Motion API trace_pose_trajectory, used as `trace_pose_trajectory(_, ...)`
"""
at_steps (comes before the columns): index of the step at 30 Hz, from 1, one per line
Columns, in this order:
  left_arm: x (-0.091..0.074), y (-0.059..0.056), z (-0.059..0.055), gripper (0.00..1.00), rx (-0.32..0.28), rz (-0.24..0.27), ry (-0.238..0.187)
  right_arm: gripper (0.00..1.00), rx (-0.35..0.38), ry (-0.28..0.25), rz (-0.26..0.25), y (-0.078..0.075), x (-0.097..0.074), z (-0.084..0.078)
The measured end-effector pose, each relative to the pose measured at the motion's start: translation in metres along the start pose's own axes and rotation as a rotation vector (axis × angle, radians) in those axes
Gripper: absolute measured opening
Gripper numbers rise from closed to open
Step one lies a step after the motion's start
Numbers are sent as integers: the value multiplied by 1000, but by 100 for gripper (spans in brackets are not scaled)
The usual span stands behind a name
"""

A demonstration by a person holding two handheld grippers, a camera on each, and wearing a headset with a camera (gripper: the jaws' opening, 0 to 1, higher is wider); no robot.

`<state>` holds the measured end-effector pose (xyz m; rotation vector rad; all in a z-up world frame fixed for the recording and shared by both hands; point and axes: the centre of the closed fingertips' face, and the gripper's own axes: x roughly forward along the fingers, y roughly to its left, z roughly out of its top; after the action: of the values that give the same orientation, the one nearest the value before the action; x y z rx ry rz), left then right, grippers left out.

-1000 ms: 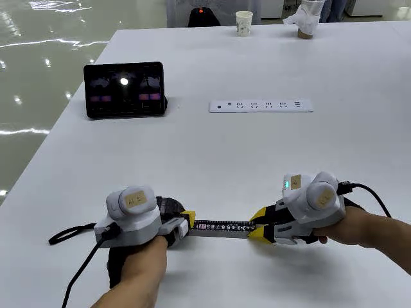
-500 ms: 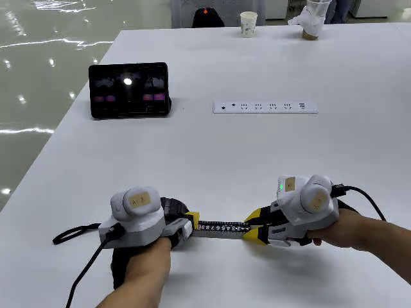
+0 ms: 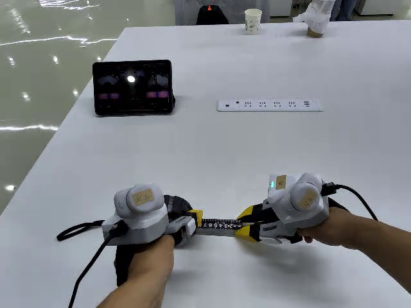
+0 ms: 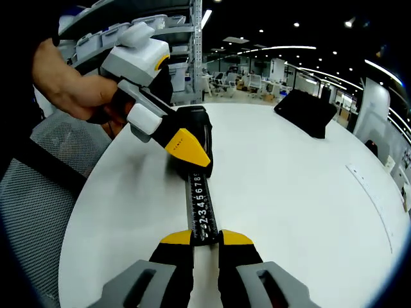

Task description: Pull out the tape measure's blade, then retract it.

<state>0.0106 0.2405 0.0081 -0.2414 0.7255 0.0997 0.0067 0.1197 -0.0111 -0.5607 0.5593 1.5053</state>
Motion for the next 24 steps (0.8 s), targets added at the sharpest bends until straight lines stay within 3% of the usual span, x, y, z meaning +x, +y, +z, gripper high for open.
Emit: trace_pose_trajectory(24, -2, 0, 0, 62, -14, -3, 3, 11, -23, -24, 17, 3, 27, 24)
